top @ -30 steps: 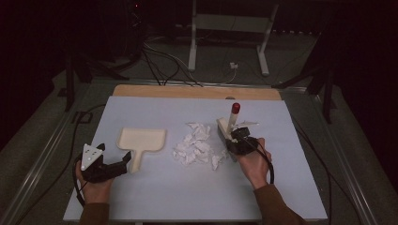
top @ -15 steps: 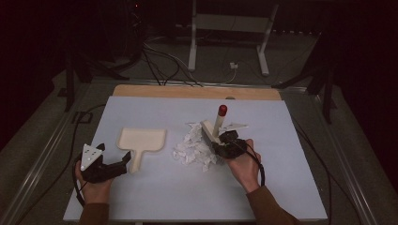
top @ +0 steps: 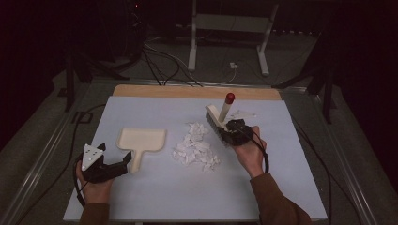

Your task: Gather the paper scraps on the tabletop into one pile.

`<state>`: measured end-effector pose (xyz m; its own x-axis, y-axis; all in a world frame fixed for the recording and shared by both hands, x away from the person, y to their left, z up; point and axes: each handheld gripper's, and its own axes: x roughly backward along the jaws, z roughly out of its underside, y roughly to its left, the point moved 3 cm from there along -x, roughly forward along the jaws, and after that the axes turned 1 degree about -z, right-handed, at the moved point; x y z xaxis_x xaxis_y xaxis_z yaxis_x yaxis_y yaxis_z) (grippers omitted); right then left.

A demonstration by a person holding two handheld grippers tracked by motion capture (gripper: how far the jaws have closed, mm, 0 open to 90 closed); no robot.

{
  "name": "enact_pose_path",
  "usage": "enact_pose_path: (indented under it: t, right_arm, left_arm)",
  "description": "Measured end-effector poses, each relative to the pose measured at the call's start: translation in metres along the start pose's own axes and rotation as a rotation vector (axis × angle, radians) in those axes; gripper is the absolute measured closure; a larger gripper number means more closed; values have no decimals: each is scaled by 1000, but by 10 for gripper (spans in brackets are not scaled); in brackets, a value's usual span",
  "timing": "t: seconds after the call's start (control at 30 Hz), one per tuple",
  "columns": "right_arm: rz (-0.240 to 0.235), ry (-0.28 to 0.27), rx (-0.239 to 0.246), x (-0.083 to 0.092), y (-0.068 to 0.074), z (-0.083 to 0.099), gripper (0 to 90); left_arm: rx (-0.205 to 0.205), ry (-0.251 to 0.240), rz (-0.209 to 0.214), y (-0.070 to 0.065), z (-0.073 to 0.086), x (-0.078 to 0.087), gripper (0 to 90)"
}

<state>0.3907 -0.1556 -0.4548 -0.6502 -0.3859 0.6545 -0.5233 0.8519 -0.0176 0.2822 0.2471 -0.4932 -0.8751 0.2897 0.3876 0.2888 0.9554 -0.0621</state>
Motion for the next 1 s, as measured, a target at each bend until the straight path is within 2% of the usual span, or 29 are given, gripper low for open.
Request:
enact_pose_path:
  t: [0.2,0.3,0.37,0.47,0.63,0.77,0.87,1.0]
  right_arm:
    - [-41,-3,3,-17,-17,-8,682]
    - [-49,-4,29,-25,-25,-11,682]
    - [-55,-16,62,-30,-29,-12,682]
    - [-49,-6,81,-39,-33,-11,682]
    - [-35,16,115,-55,-32,-14,682]
    - [-41,8,145,-63,-28,-22,682]
    - [-49,-3,205,-68,-23,-28,683]
    - [-73,17,302,-78,-12,-31,682]
  left_arm:
    - [7,-1,-1,1,0,0,4]
    - [7,-1,0,1,0,0,4]
    - [9,-1,1,2,1,0,4]
    - [9,3,1,1,1,-1,4]
    - [10,4,3,2,2,-1,4]
    - [12,5,4,2,2,-1,4]
    - [11,5,6,2,2,-1,4]
    - [13,5,7,3,2,-1,4]
